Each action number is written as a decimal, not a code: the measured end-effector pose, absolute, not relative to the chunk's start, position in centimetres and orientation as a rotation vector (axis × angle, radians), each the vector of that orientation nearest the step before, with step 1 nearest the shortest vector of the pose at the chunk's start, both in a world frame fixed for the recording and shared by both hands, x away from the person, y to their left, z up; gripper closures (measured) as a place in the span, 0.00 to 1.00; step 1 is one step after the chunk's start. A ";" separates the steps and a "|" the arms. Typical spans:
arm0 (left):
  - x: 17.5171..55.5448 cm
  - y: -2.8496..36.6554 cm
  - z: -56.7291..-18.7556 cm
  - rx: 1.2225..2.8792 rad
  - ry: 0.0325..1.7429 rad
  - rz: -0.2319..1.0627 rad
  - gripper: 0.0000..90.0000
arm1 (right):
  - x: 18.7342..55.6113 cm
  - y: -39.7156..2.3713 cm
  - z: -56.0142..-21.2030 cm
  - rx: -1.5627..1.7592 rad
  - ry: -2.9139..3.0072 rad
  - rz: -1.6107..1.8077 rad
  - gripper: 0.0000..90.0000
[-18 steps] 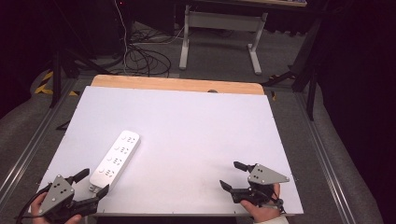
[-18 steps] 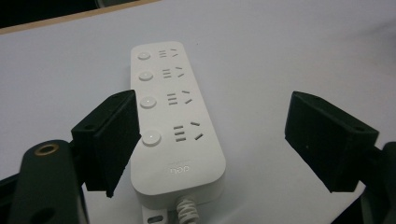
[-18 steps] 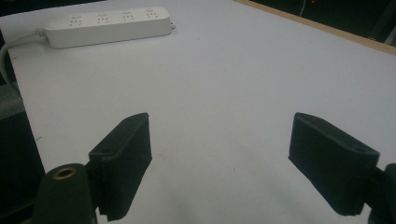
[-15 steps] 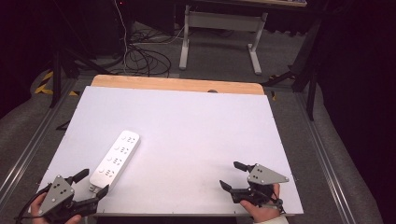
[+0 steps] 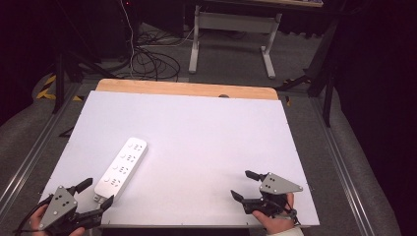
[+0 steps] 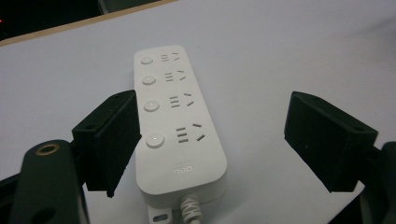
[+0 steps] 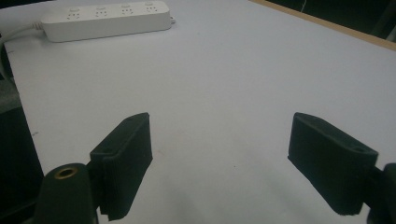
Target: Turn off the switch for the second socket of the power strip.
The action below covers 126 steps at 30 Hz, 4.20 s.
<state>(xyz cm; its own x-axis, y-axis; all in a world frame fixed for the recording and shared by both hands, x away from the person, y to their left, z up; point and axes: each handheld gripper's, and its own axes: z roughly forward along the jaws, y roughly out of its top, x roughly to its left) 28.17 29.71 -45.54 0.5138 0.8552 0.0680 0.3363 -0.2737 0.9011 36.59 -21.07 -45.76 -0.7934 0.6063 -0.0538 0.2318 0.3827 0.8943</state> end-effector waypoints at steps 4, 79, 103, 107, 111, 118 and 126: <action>28.1 29.7 -45.4 1.837 0.990 0.706 0.21 | 36.6 -21.1 -45.8 0.727 2.273 1.376 0.24; 35.1 28.1 -41.3 1.931 1.004 0.615 0.60 | 36.9 -20.8 -46.2 0.737 2.300 1.359 0.24; 38.2 29.2 -41.4 2.135 1.138 0.526 1.00 | 37.1 -20.6 -46.4 0.746 2.315 1.349 0.25; 38.6 29.4 -41.6 2.130 1.165 0.495 1.00 | 37.1 -20.7 -46.4 0.743 2.311 1.350 0.25; 39.1 29.6 -42.0 2.112 1.212 0.435 1.00 | 37.1 -20.7 -46.4 0.742 2.312 1.345 0.25; 39.7 30.0 -42.8 2.065 1.313 0.353 1.00 | 37.1 -20.6 -46.3 0.736 2.311 1.342 0.25; 40.4 30.0 -43.9 2.094 1.343 0.369 1.00 | 37.0 -20.6 -46.4 0.735 2.314 1.339 0.25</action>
<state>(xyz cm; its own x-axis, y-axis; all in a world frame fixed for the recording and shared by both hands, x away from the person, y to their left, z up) 40.36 29.96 -43.88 0.4452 0.8907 -0.0921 0.7187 -0.2940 0.6301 37.03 -20.60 -46.36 -0.7968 0.6018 -0.0536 0.2532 0.4132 0.8747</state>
